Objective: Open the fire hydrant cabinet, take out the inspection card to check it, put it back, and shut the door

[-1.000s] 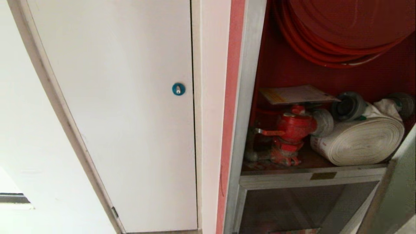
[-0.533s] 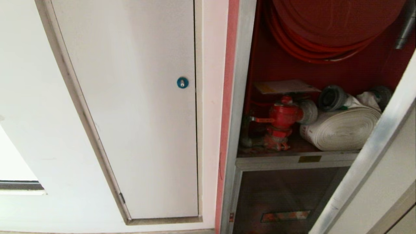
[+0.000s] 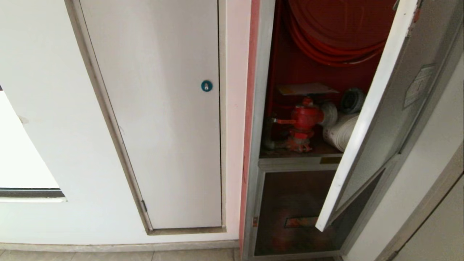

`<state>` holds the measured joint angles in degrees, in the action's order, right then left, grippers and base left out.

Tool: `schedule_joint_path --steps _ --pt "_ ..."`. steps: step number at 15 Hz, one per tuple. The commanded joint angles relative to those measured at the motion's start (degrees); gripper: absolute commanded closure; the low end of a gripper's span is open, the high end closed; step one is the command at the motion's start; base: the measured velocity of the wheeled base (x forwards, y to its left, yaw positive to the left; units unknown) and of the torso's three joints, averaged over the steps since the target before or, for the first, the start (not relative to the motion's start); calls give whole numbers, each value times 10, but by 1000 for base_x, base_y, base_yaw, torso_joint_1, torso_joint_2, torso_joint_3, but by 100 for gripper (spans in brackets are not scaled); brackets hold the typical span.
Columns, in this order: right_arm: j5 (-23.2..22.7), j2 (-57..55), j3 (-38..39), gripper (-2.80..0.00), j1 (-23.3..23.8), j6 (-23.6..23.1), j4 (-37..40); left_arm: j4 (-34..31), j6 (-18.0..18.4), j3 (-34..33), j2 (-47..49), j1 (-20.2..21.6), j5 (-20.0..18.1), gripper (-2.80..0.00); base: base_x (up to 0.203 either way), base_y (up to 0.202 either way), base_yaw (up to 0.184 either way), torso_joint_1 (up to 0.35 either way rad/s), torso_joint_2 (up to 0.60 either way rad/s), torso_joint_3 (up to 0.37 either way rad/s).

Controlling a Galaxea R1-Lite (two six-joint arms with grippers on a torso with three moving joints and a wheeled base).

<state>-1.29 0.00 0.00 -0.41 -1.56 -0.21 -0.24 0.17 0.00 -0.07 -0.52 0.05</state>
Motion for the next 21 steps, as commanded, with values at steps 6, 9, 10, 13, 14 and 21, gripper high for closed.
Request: schedule_joint_path --steps 6,9,10,13,14,21 --pt "0 -1 1 0 -1 0 0 0 0 0 1 0 0 0 -106 0 1 -1 1 1" --pt "-1 -1 0 0 0 -1 0 0 0 0 1 0 0 0 0 0 0 0 0 0" --pt "-2 -1 0 0 0 -1 0 0 0 0 1 0 0 0 0 0 0 0 0 0" --pt "-3 -2 0 0 -1 -1 3 0 0 0 1 0 0 0 0 0 0 0 0 0" --pt "-3 -1 0 0 0 -1 2 0 0 0 1 0 0 0 0 0 0 0 0 0" --pt "-49 -92 -167 0 -1 14 65 0 0 0 1 0 0 0 0 0 0 0 0 0"
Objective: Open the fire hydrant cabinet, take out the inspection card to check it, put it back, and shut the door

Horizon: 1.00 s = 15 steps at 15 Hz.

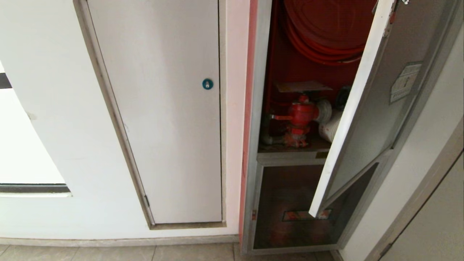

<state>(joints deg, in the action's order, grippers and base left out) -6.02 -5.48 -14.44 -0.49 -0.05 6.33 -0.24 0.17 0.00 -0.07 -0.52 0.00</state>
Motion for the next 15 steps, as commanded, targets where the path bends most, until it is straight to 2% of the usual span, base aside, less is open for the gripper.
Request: schedule_joint_path --steps 1,6,8,10,11,12,14,15 --pt "-31 -76 -49 0 0 3 7 0 0 0 1 0 0 0 0 0 0 0 0 0" --pt "-163 -326 -157 0 -2 10 -17 0 0 0 1 0 1 0 0 0 0 0 0 0" --pt "-186 -426 -232 0 -21 18 -33 0 0 0 1 0 0 0 0 0 0 0 0 0" --pt "-182 -503 -305 0 -82 43 -41 0 0 0 1 0 0 0 0 0 0 0 0 0" --pt "-152 -540 -336 0 -131 61 -46 0 0 1 1 0 1 0 0 0 0 0 0 0" --pt "-92 -577 -362 0 -184 81 -58 0 0 0 2 0 0 0 0 0 0 0 0 0" --pt "55 -648 -395 0 -282 110 -109 0 0 0 1 0 0 0 0 0 0 0 0 0" --pt "147 -683 -407 0 -327 117 -146 0 0 0 1 0 0 0 0 0 0 0 0 0"
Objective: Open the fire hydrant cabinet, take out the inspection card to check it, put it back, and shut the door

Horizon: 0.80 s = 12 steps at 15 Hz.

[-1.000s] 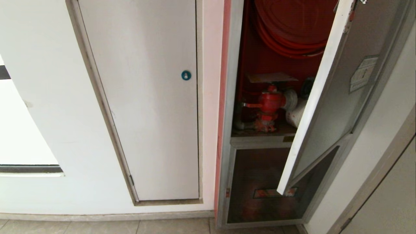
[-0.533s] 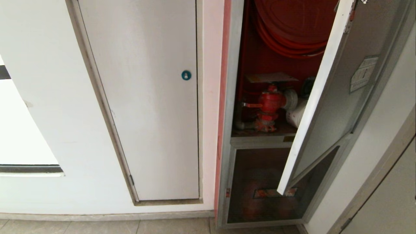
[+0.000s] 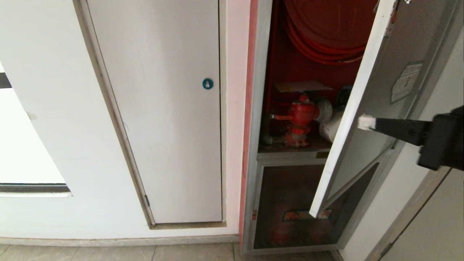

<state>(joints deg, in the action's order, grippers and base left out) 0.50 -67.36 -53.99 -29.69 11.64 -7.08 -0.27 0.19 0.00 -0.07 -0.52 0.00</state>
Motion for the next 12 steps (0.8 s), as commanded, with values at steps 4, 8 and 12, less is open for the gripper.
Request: schedule_joint_path --steps 4,8,12 --pt "343 -156 -20 0 -127 12 -207 0 0 0 1 0 0 0 0 0 0 0 0 0" --pt "471 -214 19 0 -163 -1 -392 0 0 0 1 0 0 0 0 0 0 0 0 0" --pt "476 -248 20 0 -157 -12 -487 0 0 0 1 0 0 0 0 0 0 0 0 0"
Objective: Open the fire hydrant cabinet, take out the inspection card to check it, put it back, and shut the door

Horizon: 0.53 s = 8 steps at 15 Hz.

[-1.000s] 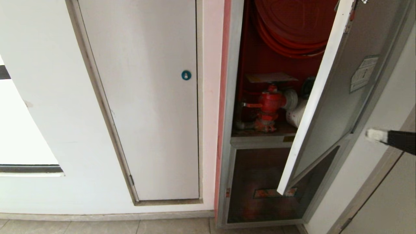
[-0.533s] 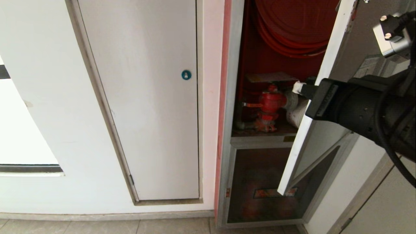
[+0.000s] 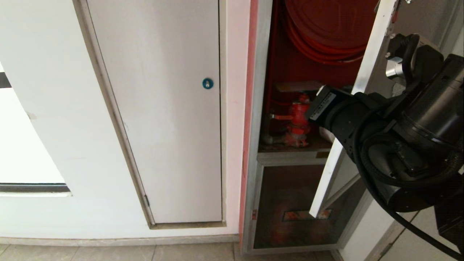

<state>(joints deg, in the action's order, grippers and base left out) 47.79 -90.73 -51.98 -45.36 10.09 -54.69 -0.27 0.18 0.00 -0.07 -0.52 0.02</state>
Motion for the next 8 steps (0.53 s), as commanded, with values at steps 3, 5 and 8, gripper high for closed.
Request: schedule_joint_path --steps 3,5,8 --pt "2 -59 -2 0 29 -29 -108 0 0 0 1 0 0 0 0 0 0 0 0 0" --pt "0 -82 -3 0 46 -58 -170 0 0 0 1 0 0 0 0 0 0 0 0 0" --pt "-27 -92 -6 0 75 -72 -202 0 0 0 1 0 0 0 0 0 0 0 0 0"
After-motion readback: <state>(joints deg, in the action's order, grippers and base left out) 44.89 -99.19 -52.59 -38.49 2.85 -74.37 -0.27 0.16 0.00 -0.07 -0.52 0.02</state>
